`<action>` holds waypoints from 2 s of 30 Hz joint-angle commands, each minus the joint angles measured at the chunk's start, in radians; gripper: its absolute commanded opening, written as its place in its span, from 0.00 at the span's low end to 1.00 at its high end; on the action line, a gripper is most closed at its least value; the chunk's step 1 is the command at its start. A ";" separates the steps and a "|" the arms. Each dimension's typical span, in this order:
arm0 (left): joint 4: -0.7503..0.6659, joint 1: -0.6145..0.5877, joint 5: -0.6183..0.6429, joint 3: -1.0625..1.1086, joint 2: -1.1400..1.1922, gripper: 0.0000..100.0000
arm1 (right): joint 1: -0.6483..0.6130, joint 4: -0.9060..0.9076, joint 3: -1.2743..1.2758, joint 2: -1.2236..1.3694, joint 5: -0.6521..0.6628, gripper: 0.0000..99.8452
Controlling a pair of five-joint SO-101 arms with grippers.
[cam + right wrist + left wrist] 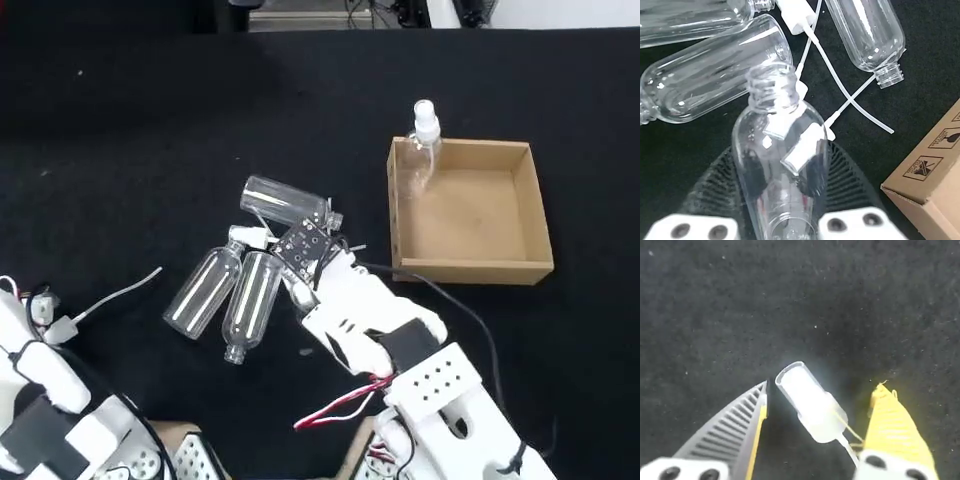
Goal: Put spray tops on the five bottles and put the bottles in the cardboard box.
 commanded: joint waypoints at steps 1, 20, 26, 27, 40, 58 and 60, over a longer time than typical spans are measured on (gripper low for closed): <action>-0.011 -0.008 0.009 -0.012 -0.005 0.15 | -0.014 -0.020 -0.012 -0.021 0.002 0.01; -0.008 0.108 -0.669 -0.317 0.014 0.03 | -0.012 -0.018 -0.012 -0.021 0.002 0.01; -0.008 0.122 -0.945 -0.237 0.114 0.16 | -0.014 -0.018 -0.012 -0.021 0.002 0.01; -0.006 0.117 -0.947 -0.236 0.133 0.21 | -0.014 -0.018 -0.012 -0.021 0.002 0.01; 0.267 0.114 -0.919 -0.458 0.414 0.35 | -0.014 -0.017 -0.012 -0.021 0.002 0.01; 0.290 0.102 -1.059 -0.633 0.508 0.03 | -0.012 -0.017 -0.010 -0.022 -0.005 0.01; 0.338 0.104 -1.063 -0.644 0.453 0.03 | -0.012 -0.017 -0.012 -0.022 -0.006 0.01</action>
